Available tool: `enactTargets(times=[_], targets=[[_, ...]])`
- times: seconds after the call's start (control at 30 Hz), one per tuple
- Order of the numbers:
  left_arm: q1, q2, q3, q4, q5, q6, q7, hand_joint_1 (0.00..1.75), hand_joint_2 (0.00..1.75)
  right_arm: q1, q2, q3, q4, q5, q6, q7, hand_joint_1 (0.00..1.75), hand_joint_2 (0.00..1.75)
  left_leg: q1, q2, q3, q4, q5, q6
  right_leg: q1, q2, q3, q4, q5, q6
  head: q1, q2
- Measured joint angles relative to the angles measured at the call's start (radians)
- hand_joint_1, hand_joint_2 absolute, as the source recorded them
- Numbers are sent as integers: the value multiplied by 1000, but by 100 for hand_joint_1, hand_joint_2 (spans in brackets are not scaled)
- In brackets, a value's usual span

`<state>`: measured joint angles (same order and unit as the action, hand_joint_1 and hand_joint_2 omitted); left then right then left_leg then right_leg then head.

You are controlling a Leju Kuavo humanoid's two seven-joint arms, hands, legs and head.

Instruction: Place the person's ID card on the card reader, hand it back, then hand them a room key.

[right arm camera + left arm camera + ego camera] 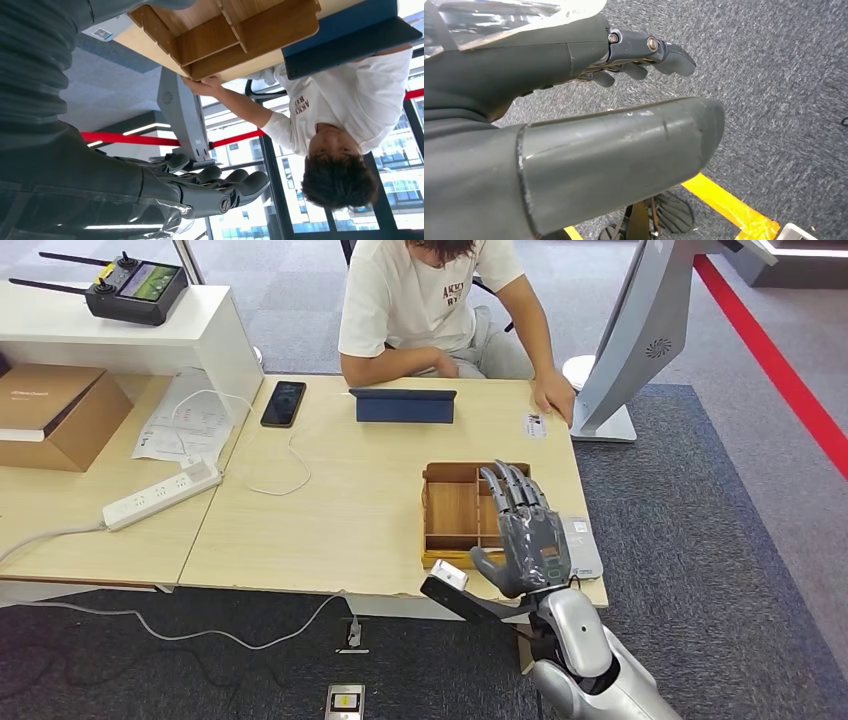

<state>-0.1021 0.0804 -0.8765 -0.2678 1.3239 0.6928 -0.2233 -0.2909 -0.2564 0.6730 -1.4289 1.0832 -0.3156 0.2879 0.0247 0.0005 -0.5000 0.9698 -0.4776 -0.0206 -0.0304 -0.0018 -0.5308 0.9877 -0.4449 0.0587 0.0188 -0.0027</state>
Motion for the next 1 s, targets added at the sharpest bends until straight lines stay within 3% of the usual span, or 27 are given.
enactTargets(times=[0.6, 1.0], targets=[[-1, 24, -29, 0, -8, 0, 4, 0, 0, -25, 17, 33, 104, -22, 64, -10, 0, 175, 0, 0, 0, 0, 0, 0, 0, 0, 0, 0, 0, 0, 0, 0], [-1, 28, -50, 0, -22, 0, 20, 0, 0, -65, 22, 47, 180, 33, 40, 14, 0, 175, 0, 0, 0, 0, 0, 0, 0, 0, 0, 0, 0, 0, 0, 0]])
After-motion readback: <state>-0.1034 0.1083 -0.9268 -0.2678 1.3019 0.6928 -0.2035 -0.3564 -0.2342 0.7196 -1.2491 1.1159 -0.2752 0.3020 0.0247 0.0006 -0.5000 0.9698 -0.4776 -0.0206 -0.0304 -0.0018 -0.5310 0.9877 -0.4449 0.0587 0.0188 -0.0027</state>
